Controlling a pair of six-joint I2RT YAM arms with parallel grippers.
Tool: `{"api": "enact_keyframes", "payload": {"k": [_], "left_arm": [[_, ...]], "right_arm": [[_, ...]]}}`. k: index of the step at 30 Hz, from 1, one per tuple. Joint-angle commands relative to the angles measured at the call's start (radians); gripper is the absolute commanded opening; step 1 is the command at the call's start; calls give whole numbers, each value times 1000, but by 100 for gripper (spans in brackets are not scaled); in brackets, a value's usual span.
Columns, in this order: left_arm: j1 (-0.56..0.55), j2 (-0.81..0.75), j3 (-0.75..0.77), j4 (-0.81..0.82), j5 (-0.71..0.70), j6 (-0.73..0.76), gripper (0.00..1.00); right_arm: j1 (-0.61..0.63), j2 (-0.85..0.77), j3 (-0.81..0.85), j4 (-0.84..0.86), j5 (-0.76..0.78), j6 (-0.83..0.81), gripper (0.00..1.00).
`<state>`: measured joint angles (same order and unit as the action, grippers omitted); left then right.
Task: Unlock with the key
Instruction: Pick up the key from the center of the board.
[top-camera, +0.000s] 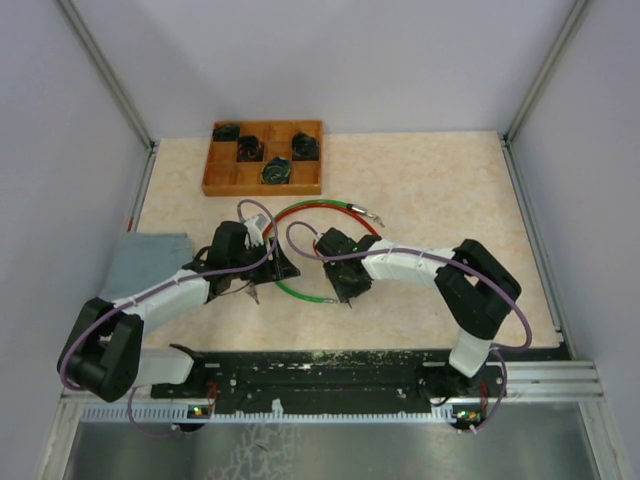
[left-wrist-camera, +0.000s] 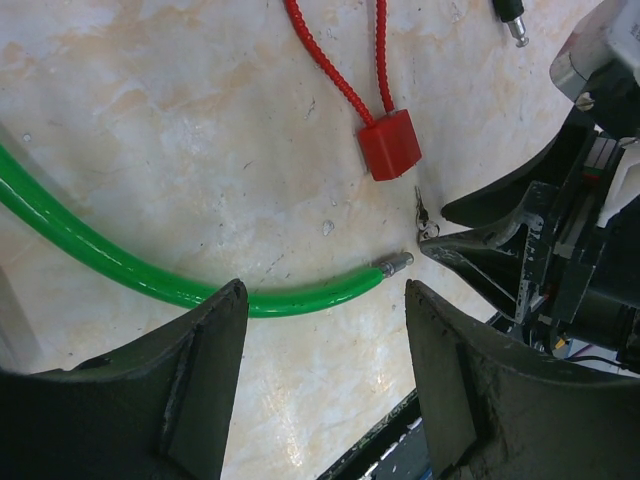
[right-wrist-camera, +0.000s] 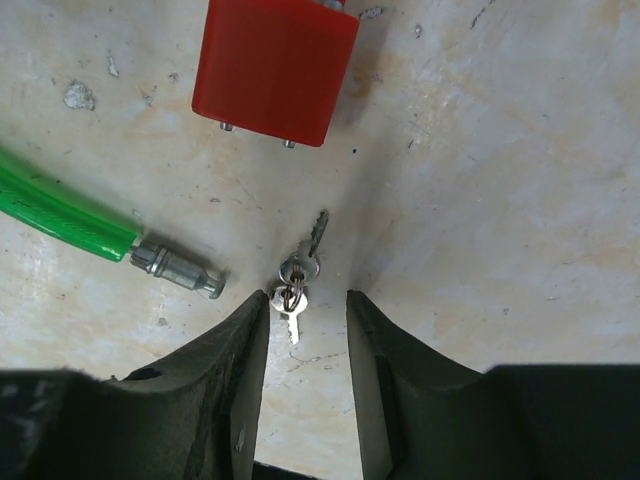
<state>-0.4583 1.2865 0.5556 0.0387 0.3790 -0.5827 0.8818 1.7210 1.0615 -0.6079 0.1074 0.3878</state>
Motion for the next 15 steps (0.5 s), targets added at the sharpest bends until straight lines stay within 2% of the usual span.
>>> {"api": "enact_keyframes", "payload": {"k": [1, 7, 14, 15], "left_arm": [[0, -3, -10, 30, 22, 0, 69], [0, -1, -11, 33, 31, -4, 69], [1, 1, -21, 67, 83, -27, 69], [0, 3, -23, 78, 93, -31, 69]], "right_arm": [[10, 4, -5, 40, 10, 31, 36], [11, 39, -15, 53, 6, 34, 30], [16, -30, -62, 81, 24, 33, 1], [16, -50, -73, 94, 22, 31, 0]]}}
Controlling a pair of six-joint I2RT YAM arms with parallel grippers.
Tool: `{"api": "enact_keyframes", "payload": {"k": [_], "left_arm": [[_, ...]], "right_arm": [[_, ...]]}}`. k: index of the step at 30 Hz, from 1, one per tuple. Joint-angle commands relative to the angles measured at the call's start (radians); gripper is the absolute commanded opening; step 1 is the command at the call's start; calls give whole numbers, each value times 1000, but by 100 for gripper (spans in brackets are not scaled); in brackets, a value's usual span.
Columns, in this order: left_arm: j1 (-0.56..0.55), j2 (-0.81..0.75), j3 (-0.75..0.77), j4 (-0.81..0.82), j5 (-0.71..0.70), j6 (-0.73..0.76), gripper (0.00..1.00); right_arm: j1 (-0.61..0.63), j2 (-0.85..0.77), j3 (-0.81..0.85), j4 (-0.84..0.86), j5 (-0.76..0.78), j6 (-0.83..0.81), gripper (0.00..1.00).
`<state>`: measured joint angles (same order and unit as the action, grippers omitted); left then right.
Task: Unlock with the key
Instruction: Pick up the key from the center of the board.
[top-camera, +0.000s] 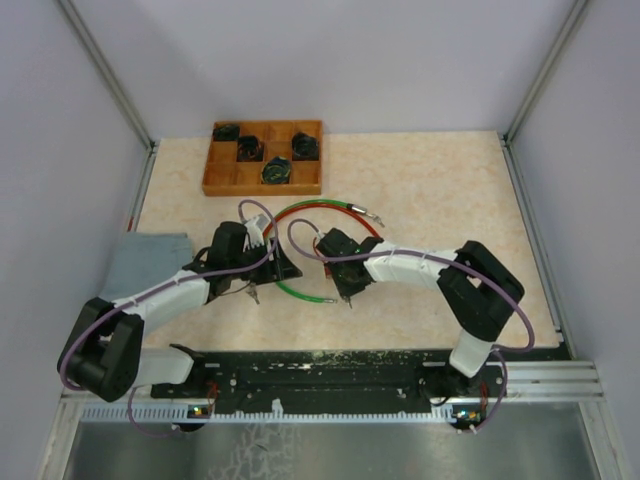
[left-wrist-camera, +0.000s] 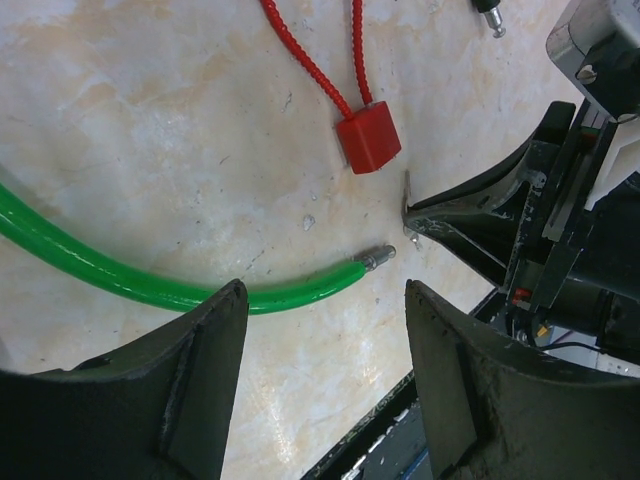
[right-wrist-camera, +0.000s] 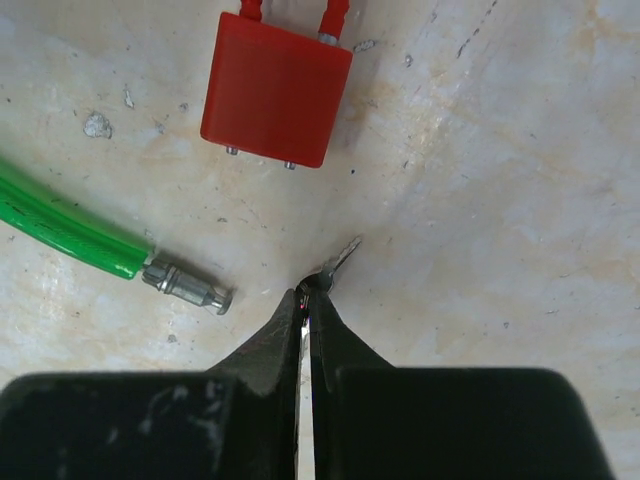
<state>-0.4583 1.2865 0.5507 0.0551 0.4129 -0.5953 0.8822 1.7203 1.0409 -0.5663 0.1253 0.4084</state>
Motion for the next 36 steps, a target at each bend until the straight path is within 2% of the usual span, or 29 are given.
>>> {"api": "enact_keyframes", "payload": {"k": [1, 9, 14, 22, 36], "left_arm": [[0, 4, -21, 72, 69, -23, 69], [-2, 26, -38, 196, 173, -95, 70], [-15, 46, -40, 294, 247, -154, 70], [-65, 73, 12, 320, 266, -206, 67], [-150, 194, 92, 321, 249, -262, 55]], "right_arm": [[15, -59, -66, 71, 3, 7, 0], [15, -269, -211, 286, -24, -39, 0], [15, -377, -325, 492, -107, -114, 0], [16, -532, -450, 707, -241, -266, 0], [18, -542, -467, 779, -333, -365, 0]]}}
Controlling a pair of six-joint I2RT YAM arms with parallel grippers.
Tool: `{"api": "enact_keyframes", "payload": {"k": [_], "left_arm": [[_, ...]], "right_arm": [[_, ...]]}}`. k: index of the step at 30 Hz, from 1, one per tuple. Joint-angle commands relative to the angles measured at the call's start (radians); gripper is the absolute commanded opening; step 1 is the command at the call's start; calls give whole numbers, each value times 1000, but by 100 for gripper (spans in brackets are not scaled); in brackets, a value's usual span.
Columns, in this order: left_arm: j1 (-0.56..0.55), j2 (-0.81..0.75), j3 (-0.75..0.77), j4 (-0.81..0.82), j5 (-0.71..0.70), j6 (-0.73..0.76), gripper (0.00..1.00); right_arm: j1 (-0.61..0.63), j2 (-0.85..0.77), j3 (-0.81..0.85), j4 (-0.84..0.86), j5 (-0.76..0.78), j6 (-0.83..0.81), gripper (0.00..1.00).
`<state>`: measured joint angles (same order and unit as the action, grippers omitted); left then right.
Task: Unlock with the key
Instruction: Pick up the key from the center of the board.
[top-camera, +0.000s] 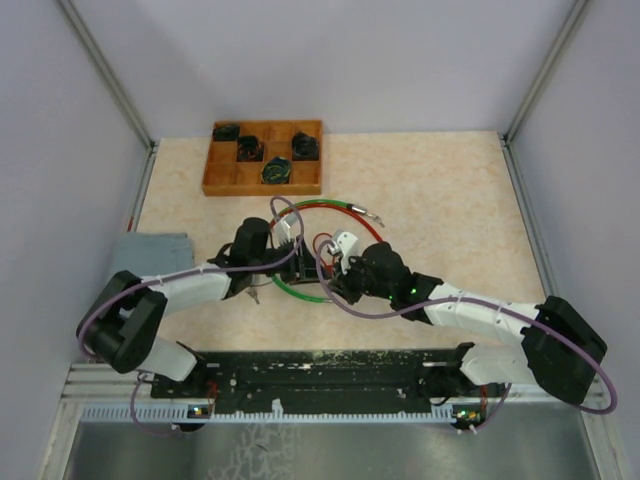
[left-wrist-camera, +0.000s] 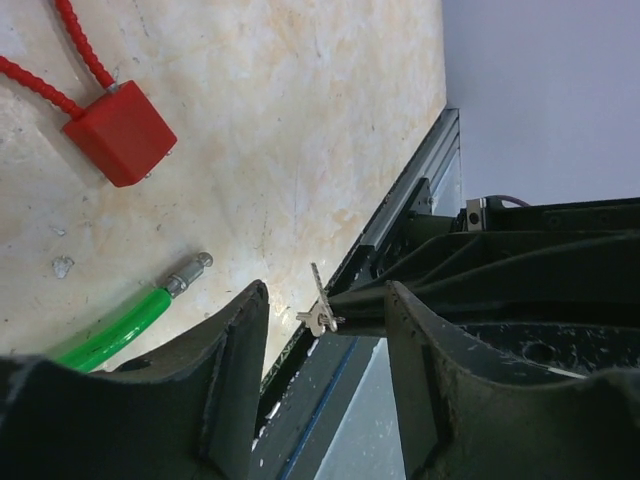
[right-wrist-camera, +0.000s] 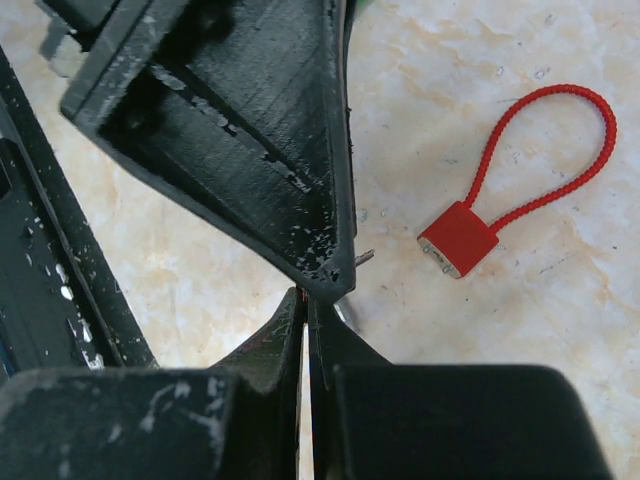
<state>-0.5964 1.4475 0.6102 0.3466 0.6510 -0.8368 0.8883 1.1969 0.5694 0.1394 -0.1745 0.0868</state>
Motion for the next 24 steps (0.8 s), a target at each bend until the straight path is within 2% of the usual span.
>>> {"api": "enact_keyframes", "payload": {"k": [1, 10, 17, 21, 24], "left_arm": [[-15, 41, 35, 29, 14, -23, 54], [-41, 105, 42, 83, 68, -56, 37], [-43, 65, 34, 60, 21, -37, 0], [-45, 21, 34, 22, -35, -15, 0], [-54, -17, 45, -40, -115, 14, 0]], "right_arm": [[11, -18, 6, 73, -39, -47, 0], [11, 9, 35, 34, -59, -117, 0], [11, 14, 53, -4, -38, -154, 0], [11, 13, 51, -10, -41, -157, 0], [11, -12, 40, -10, -6, -158, 13]]}}
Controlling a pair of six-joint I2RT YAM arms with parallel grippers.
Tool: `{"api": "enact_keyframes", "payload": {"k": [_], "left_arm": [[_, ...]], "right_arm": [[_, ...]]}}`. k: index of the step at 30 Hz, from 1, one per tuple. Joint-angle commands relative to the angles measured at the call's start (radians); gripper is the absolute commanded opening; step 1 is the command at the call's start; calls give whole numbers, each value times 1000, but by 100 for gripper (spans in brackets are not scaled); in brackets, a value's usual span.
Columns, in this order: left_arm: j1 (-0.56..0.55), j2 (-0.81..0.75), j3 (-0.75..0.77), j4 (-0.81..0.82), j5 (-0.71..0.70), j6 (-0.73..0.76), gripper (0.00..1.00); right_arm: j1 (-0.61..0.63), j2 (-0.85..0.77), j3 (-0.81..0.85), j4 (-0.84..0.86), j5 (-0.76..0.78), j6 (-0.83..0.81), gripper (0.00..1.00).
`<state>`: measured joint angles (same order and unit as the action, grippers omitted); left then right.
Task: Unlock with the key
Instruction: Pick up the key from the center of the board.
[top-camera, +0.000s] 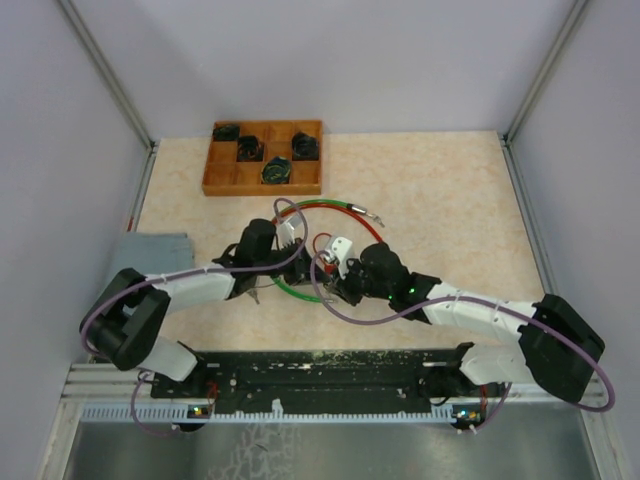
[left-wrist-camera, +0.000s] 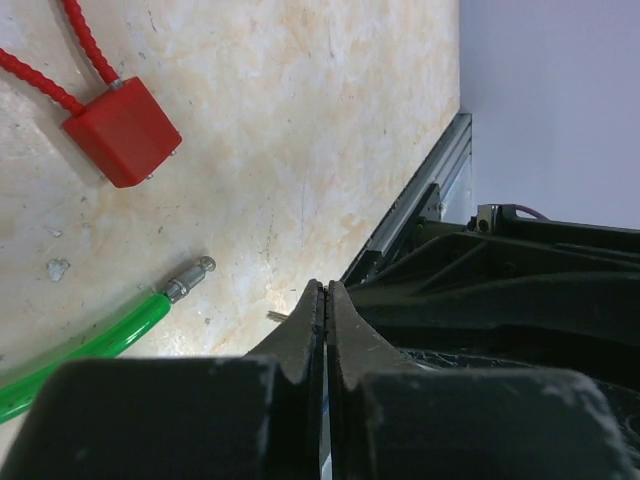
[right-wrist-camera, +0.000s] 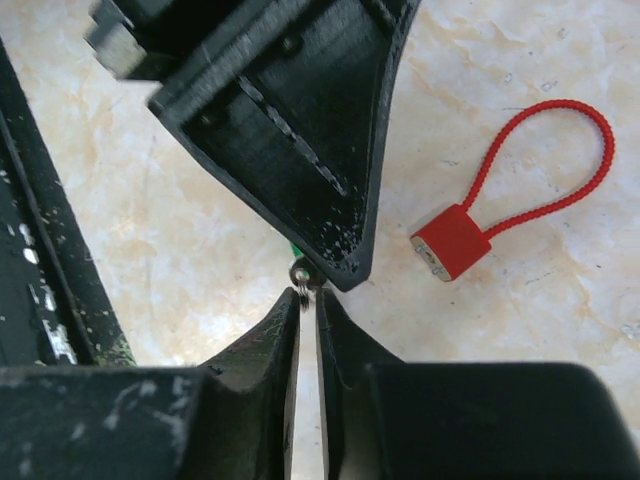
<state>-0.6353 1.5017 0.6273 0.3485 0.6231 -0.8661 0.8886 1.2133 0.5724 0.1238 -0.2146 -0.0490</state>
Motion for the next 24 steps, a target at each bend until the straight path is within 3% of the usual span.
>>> {"api": "enact_keyframes", "payload": {"k": [1, 5, 9, 16, 22, 24], "left_arm": [[-23, -87, 36, -72, -118, 56, 0], [-98, -163, 78, -187, -313, 144, 0], [-164, -216, 138, -284, -465, 221, 0], [-179, -267, 174, -315, -630, 281, 0], [-179, -222, 216, -329, -658, 224, 0], [-179, -218, 216, -321, -648, 218, 0]], "right_arm": [[10, -42, 28, 15, 46, -20, 19], [11, -120, -23, 84, 84, -15, 35], [10, -193, -87, 181, 121, -28, 42], [10, -268, -266, 539, 135, -159, 44], [10, -169, -411, 999, 18, -319, 41], [10, -132, -412, 1048, 11, -347, 41]]}}
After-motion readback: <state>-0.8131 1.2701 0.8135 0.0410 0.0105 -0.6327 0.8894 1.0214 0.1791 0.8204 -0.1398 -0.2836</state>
